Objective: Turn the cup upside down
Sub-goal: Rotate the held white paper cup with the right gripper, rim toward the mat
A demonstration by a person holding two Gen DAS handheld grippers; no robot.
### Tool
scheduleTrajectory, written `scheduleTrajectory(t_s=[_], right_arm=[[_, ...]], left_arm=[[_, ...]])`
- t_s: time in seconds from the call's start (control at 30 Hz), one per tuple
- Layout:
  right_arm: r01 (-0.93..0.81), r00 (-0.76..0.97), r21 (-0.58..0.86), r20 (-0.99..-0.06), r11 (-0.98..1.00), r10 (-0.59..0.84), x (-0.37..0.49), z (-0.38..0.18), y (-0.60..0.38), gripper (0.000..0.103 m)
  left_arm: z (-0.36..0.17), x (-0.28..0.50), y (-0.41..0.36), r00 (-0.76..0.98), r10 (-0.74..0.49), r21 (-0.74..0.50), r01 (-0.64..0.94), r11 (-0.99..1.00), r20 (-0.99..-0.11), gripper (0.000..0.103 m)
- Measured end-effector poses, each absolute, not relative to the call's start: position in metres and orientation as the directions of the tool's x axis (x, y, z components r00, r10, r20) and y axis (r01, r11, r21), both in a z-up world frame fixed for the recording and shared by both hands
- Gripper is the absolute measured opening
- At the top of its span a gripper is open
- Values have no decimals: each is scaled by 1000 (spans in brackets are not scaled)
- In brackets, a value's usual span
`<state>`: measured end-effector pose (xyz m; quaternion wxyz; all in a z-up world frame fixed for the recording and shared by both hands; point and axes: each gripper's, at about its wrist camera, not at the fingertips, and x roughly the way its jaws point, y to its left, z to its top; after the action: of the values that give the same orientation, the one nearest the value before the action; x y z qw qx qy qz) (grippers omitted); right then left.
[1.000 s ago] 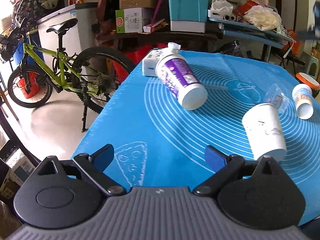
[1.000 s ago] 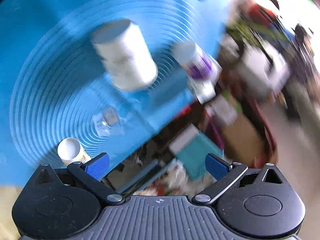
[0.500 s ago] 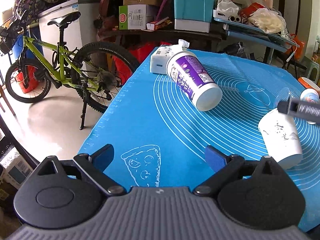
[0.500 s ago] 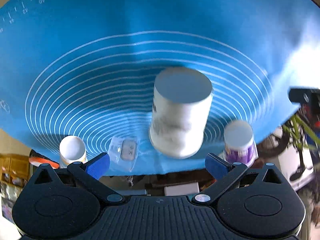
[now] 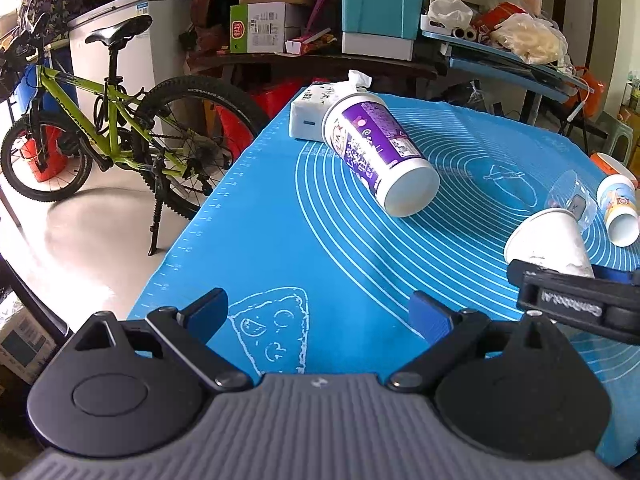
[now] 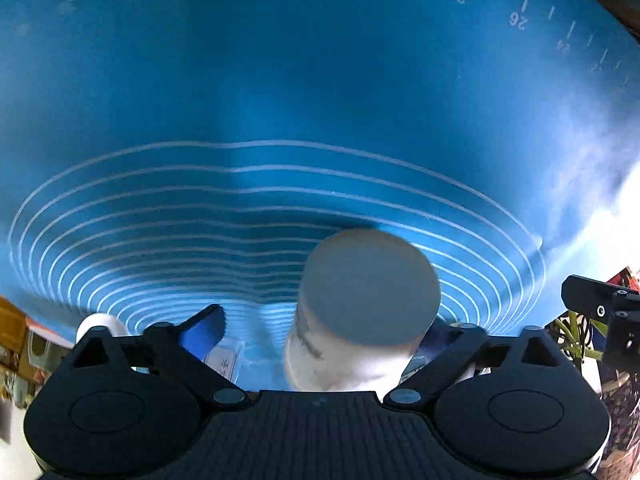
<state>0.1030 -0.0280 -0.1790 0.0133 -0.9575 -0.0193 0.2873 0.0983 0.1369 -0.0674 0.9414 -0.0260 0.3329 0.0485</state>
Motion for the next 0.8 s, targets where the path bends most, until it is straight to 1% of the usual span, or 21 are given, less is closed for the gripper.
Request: scheduleTrajectory(t_s=[0.03,0.07,0.1,0.13,0.17,0.2,0.37,0.47,0.53,0.6,0.67,0.7,0.73,0.8], right_arm=[[26,837,-45,-545,-999,47,105,-180,-28,82],[20,841,-54,-539,-998,46,108,-179,-29,73],[14,843,-75,-535,-997,52,112,-178,-29,69],[5,842,-104,-536,-995,61,114,-175,-29,68],[-11,839,-134,-541,-991,64,116,-172,-28,62],[-39,838,-165,-543,-986,58,117,-170,-27,59],[-176,846,-319,-533,-931,23,127,-152,-27,57],[-324,840,-490,-542,-810,-8,134,-129,-21,57],[-428,833,-625,-553,-653,-17,137,-107,-13,57],[-500,824,-727,-566,-471,-3,143,-88,-12,58],[-559,818,-801,-575,-215,13,152,-66,-17,58],[-576,814,-811,-581,-104,22,154,-58,-21,58],[-591,807,-805,-590,51,31,160,-49,-28,58],[-592,793,-751,-607,294,46,168,-40,-41,58]], left_arm=[[-67,98,136,774,74,-15,-107,994,-629,96],[-67,98,134,775,74,-11,-103,995,-628,96],[-66,99,133,776,74,-6,-100,995,-626,96],[-66,98,131,777,74,-1,-95,995,-625,96],[-65,99,129,779,73,2,-91,996,-623,96],[-65,98,128,780,70,4,-87,996,-622,96],[-61,99,119,786,49,2,-61,998,-616,96],[-57,99,115,793,40,0,-51,999,-607,96],[-55,99,112,797,34,-2,-44,999,-603,96],[-53,100,109,799,27,-7,-39,999,-601,96],[-51,100,106,801,17,-15,-32,999,-598,96],[-50,100,105,803,13,-17,-29,999,-596,96],[-50,100,103,804,11,-16,-26,1000,-595,96],[-48,101,99,805,9,-13,-21,1000,-593,96]])
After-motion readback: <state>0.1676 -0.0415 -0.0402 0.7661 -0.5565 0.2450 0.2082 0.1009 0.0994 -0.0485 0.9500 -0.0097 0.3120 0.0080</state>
